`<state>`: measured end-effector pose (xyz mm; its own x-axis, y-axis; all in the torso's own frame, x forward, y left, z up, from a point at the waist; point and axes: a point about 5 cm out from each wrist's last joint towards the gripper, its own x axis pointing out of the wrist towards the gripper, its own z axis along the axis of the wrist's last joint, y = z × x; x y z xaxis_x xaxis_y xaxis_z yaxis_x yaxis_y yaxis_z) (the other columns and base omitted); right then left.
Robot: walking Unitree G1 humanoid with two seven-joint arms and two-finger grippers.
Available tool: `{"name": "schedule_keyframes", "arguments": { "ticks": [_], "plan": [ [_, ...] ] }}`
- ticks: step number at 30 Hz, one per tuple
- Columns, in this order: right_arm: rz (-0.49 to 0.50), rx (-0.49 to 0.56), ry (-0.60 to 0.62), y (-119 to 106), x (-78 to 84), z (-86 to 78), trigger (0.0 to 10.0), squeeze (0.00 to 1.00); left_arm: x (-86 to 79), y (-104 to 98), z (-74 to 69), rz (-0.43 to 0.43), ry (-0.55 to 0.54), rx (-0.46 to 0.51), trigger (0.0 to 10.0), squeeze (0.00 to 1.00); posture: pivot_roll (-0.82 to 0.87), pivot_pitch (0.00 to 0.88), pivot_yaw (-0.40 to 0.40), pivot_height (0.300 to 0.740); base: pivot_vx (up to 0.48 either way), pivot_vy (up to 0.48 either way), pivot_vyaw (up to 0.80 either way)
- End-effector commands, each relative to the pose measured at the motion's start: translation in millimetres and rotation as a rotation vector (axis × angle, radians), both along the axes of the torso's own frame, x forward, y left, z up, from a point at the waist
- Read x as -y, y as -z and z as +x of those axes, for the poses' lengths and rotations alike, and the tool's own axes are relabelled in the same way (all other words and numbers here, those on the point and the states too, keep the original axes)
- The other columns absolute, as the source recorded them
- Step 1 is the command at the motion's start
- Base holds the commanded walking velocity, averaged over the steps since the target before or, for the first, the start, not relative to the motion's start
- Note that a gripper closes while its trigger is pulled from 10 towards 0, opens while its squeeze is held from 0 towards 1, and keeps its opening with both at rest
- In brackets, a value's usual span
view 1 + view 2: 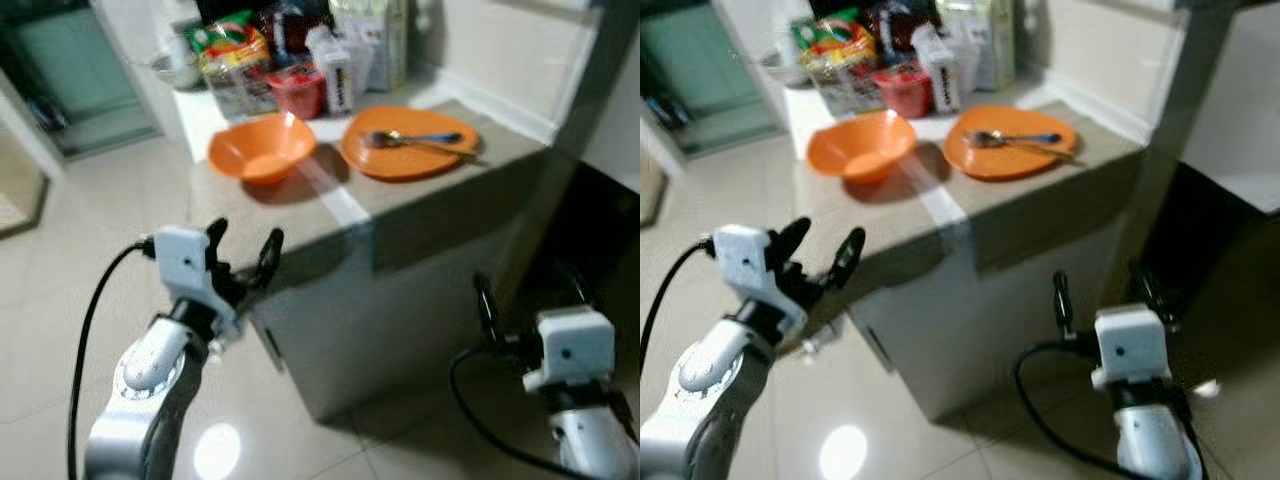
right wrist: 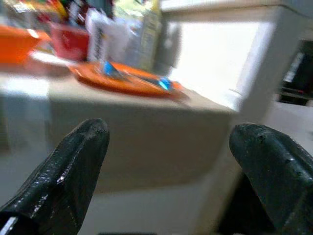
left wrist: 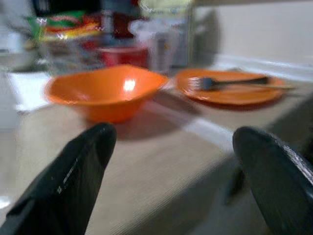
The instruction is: Setting the table
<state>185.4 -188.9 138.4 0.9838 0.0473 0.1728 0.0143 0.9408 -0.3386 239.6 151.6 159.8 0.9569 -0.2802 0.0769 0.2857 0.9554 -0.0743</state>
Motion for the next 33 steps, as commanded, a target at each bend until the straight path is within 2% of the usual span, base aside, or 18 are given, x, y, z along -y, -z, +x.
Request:
{"name": "schedule_keyframes", "arguments": {
  "ticks": [1,7,10,14,15,17,18,19,22,23,25,26,29,31,32,33],
  "plan": [
    [0.007,0.013,-0.030,-3.1,-8.2,2.1,10.0,0.00,-8.2,1.8,-0.7,0.031,-0.036,-0.014,10.0,0.00,-0.23,0.003,0.126,0.740,0.472,0.000,0.00],
    [0.004,0.015,-0.031,-3.5,-8.5,2.7,10.0,0.00,-4.6,1.6,-1.4,0.026,-0.027,-0.014,10.0,0.00,-0.23,0.001,0.126,0.740,0.471,0.000,0.00],
    [-0.001,0.011,-0.036,-4.1,-8.7,2.8,10.0,0.00,-8.5,-2.0,2.6,0.031,-0.083,0.001,10.0,0.00,-0.23,0.005,0.116,0.740,0.000,0.000,0.00],
    [-0.002,0.013,-0.038,-4.6,-8.5,3.2,10.0,0.00,-10.6,-4.9,7.6,0.048,-0.101,0.005,10.0,0.00,-0.22,0.002,0.116,0.740,0.000,0.000,0.00],
    [-0.004,0.016,-0.040,-5.1,-8.6,4.0,10.0,0.00,-15.3,-11.8,22.2,0.052,-0.118,-0.004,10.0,0.00,-0.22,0.001,0.117,0.740,0.000,0.000,0.00],
    [-0.004,0.016,-0.040,-5.1,-8.6,4.0,10.0,0.00,-15.3,-11.8,22.2,0.052,-0.118,-0.004,10.0,0.00,-0.22,0.001,0.117,0.740,0.000,0.000,0.00],
    [-0.003,0.018,-0.044,-5.4,-9.2,5.1,10.0,0.00,-21.7,-21.5,44.8,0.021,-0.116,-0.033,10.0,0.00,-0.22,0.000,0.121,0.740,0.000,0.000,0.00],
    [-0.003,0.018,-0.044,-5.4,-9.2,5.1,10.0,0.00,-21.7,-21.5,44.8,0.021,-0.116,-0.033,10.0,0.00,-0.22,0.000,0.121,0.740,0.000,0.000,0.00],
    [0.001,0.018,-0.046,-5.5,-10.4,6.7,10.0,0.00,-28.0,-35.9,76.6,-0.011,-0.103,-0.050,10.0,0.00,-0.22,0.000,0.124,0.740,0.000,0.000,0.00],
    [0.001,0.018,-0.046,-5.5,-10.4,6.7,10.0,0.00,-28.0,-35.9,76.6,-0.011,-0.103,-0.050,10.0,0.00,-0.22,0.000,0.124,0.740,0.000,0.000,0.00],
    [0.002,0.019,-0.046,-5.7,-10.6,7.0,10.0,0.00,-31.2,-44.9,97.5,-0.041,-0.098,-0.066,10.0,0.00,-0.23,0.000,0.127,0.740,0.000,0.000,0.00],
    [0.002,0.020,-0.045,-5.9,-10.4,6.9,10.0,0.00,-30.3,-48.0,103.9,-0.048,-0.083,-0.072,10.0,0.00,-0.23,0.000,0.128,0.740,0.000,0.000,0.00],
    [0.002,0.020,-0.044,-6.1,-10.1,6.7,10.0,0.00,-30.4,-50.7,110.0,-0.052,-0.087,-0.076,10.0,0.00,-0.24,0.000,0.128,0.740,0.000,0.000,0.00],
    [0.000,0.021,-0.041,-6.8,-9.5,6.3,10.0,0.00,-24.3,-56.1,126.7,-0.136,-0.066,-0.127,10.0,0.00,-0.24,0.002,0.129,0.740,0.000,0.000,0.00],
    [0.000,0.021,-0.041,-6.8,-9.5,6.3,10.0,0.00,-24.3,-56.1,126.7,-0.136,-0.066,-0.127,10.0,0.00,-0.24,0.002,0.129,0.740,0.000,0.000,0.00],
    [-0.001,0.021,-0.041,-7.2,-9.4,6.1,10.0,0.00,-17.9,-57.2,134.9,-0.177,-0.050,-0.169,10.0,0.00,-0.25,0.007,0.128,0.740,0.000,0.000,0.00]
  ]
}}
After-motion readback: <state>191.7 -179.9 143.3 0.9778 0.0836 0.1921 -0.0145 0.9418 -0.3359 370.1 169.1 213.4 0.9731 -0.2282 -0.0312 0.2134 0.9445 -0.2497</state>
